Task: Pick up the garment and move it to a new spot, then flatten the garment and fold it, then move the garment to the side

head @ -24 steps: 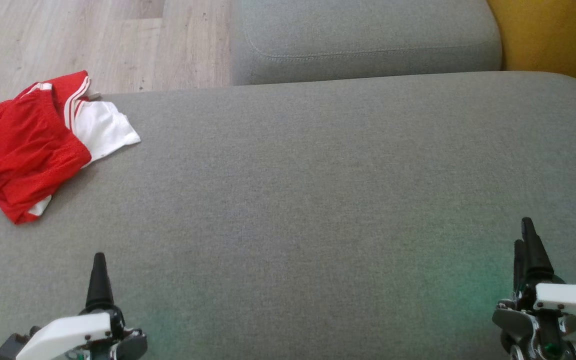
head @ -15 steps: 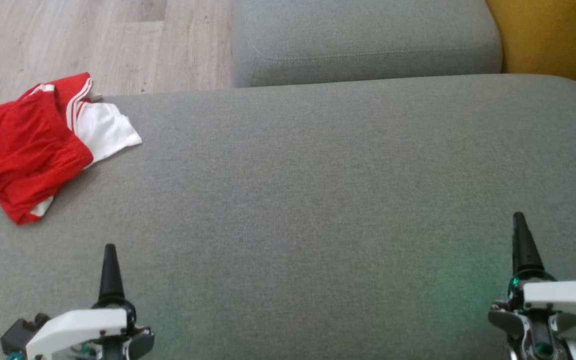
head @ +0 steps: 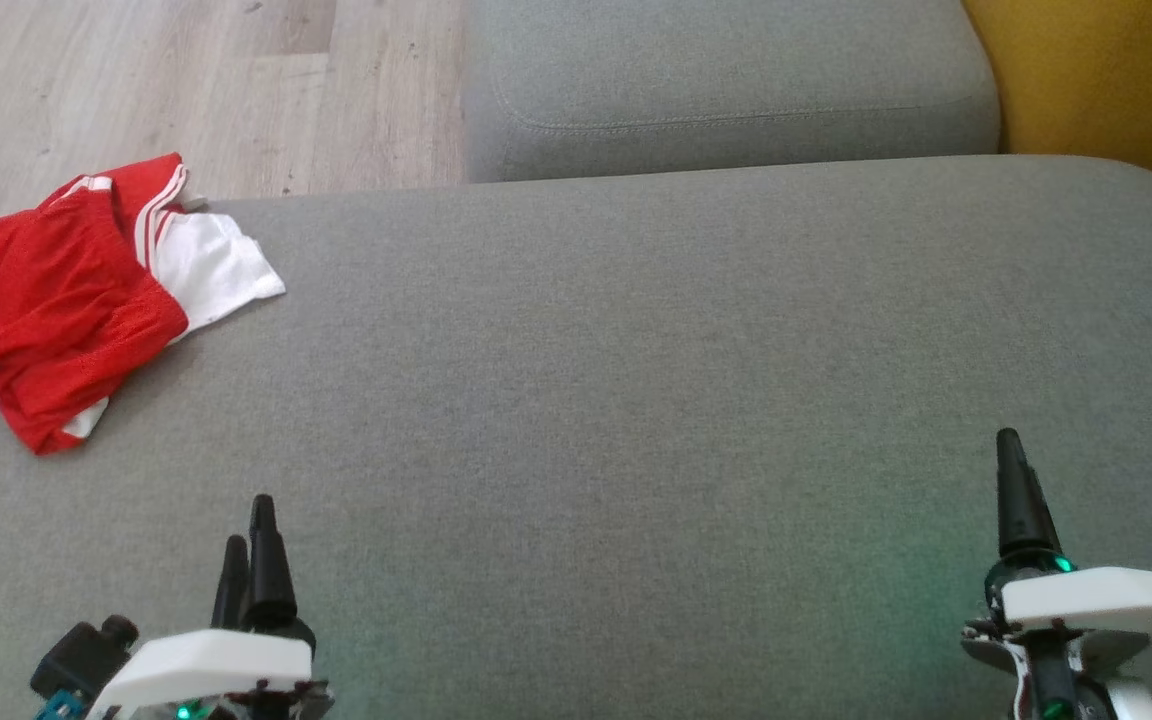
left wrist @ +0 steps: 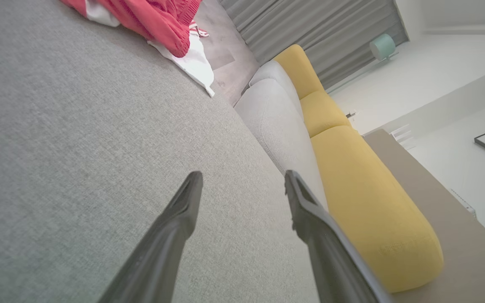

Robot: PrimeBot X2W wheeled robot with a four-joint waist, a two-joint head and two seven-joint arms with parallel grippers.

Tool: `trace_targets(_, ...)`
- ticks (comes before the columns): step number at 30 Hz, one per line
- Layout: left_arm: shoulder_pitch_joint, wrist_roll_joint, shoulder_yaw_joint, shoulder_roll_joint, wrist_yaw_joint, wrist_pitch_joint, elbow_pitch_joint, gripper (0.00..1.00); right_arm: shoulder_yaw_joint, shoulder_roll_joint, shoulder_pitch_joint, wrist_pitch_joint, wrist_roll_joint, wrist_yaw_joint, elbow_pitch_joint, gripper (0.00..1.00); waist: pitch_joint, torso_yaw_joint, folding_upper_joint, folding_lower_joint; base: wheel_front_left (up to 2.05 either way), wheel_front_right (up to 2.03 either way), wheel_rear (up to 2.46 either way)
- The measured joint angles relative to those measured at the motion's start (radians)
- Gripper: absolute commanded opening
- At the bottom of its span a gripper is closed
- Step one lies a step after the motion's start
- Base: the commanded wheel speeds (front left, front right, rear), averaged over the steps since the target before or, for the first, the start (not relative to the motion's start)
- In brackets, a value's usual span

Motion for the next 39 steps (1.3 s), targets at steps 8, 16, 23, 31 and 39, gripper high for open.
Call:
trace_targets(8,0.021,0.122,-0.012,0.002,0.027,-0.019,-0.007,1.0,0.023,0.0,0.015,-0.019,-0.12,0.0,-0.005,1.0,-0.006,0.0,0.0,0.0,0.0,0.0,0.0)
trace_targets(16,0.041,0.227,-0.037,0.004,0.044,-0.042,-0.008,1.0,0.045,0.0,0.028,-0.045,-0.235,0.0,0.002,1.0,-0.017,-0.002,0.0,0.0,0.0,0.0,0.0)
trace_targets(23,0.051,0.315,-0.051,0.01,0.061,-0.063,-0.018,1.0,0.063,0.0,0.042,-0.065,-0.339,0.0,0.004,1.0,-0.027,-0.001,0.0,0.0,0.0,0.0,0.0)
trace_targets(31,0.077,0.405,-0.069,0.014,0.07,-0.087,-0.014,1.0,0.081,0.0,0.042,-0.089,-0.45,0.0,0.006,1.0,-0.033,0.003,0.0,0.0,0.0,0.0,0.0)
trace_targets(39,0.08,0.503,-0.089,0.02,0.079,-0.11,-0.01,1.0,0.099,-0.001,0.046,-0.109,-0.554,0.0,0.009,1.0,-0.04,0.007,0.0,0.0,0.0,0.0,0.0)
